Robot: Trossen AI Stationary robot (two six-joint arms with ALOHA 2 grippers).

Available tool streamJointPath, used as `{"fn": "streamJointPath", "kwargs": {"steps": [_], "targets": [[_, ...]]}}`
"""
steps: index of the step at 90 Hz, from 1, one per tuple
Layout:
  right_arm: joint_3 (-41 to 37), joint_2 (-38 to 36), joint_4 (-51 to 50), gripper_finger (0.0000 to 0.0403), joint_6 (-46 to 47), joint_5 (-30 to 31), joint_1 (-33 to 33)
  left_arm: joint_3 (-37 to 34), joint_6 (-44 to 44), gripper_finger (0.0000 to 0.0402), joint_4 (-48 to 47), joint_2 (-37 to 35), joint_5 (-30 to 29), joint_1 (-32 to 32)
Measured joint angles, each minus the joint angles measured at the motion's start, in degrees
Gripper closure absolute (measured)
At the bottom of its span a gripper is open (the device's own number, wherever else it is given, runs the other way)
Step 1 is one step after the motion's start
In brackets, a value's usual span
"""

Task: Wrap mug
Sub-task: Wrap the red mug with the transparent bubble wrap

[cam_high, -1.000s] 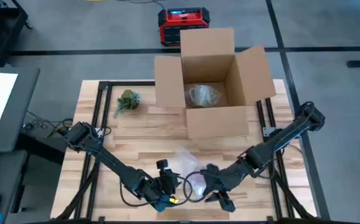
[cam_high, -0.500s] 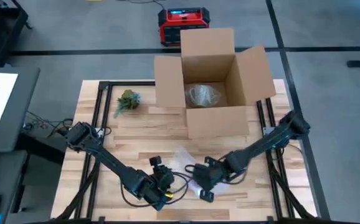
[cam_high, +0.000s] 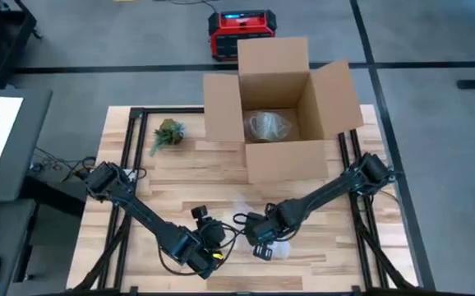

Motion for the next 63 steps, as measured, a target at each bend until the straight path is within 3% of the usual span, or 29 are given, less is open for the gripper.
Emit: {"fn": "streamJointPath", "kwargs": {"steps": [41, 63], "targets": [[11.08, -6.82, -6.11, 0.0403, -2.90, 3.58, 4.26, 0.07, 0.04, 0.0269, 0.65, 0.00, 0.01, -0.25], [9.57, -5.93, -7.20, 0.0403, -3.17, 3.99, 6.11, 0.07, 0.04, 0.0269, 1.16, 0.00, 0.02, -0.25]]}}
